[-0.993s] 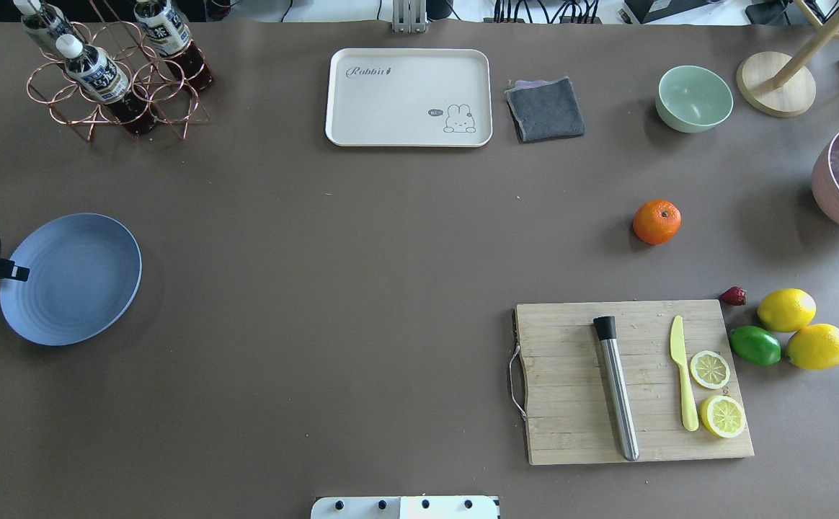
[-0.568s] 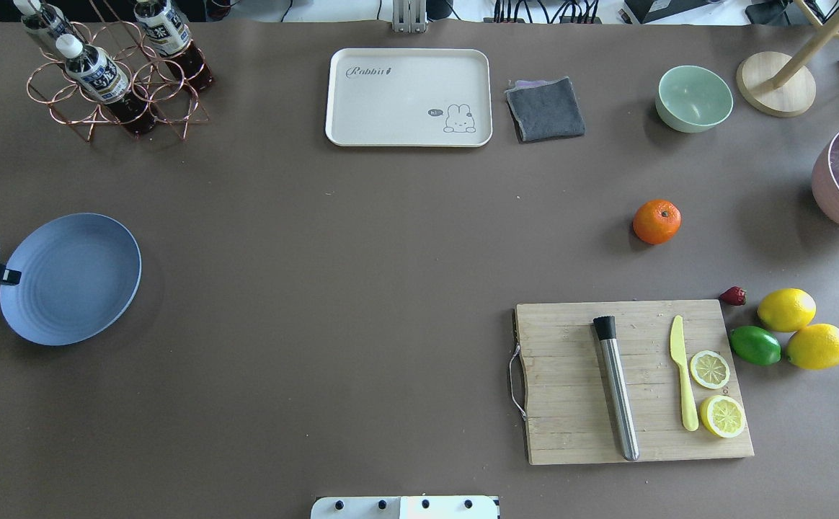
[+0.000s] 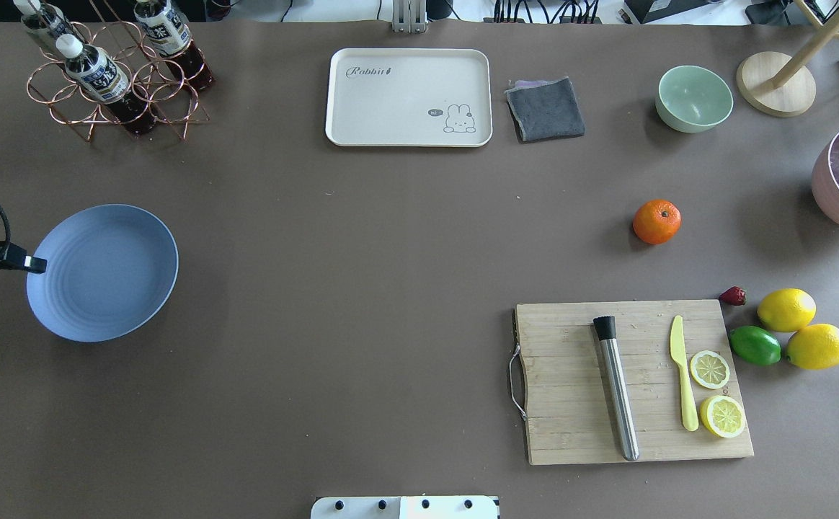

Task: Pick orange to plate
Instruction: 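Push the light-blue plate with the left gripper toward the table center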

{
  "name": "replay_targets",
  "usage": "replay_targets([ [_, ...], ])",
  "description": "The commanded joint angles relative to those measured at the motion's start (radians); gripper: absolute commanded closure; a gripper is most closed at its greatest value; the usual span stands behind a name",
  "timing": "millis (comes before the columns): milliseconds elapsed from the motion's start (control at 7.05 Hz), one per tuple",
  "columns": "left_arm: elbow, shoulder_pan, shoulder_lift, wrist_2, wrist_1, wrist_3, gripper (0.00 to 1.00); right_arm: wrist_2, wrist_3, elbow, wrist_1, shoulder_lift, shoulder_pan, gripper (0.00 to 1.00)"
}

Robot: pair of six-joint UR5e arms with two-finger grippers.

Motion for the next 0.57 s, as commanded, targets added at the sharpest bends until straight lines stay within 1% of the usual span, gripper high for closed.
replay_targets([
  [0, -0.083, 0.018, -0.148, 0.028, 0.010, -0.379, 1.00, 0.002, 0.003, -0.001, 0.000, 0.000, 0.000, 0.00],
  [142, -0.083, 0.106, -0.198, 0.118, 0.031, -0.430, 1.00, 0.002, 0.003, -0.001, 0.000, 0.000, 0.000, 0.00],
  [426, -0.152, 0.215, -0.343, 0.256, 0.341, -0.432, 1.00, 0.002, 0.003, -0.004, 0.000, 0.000, 0.000, 0.00],
])
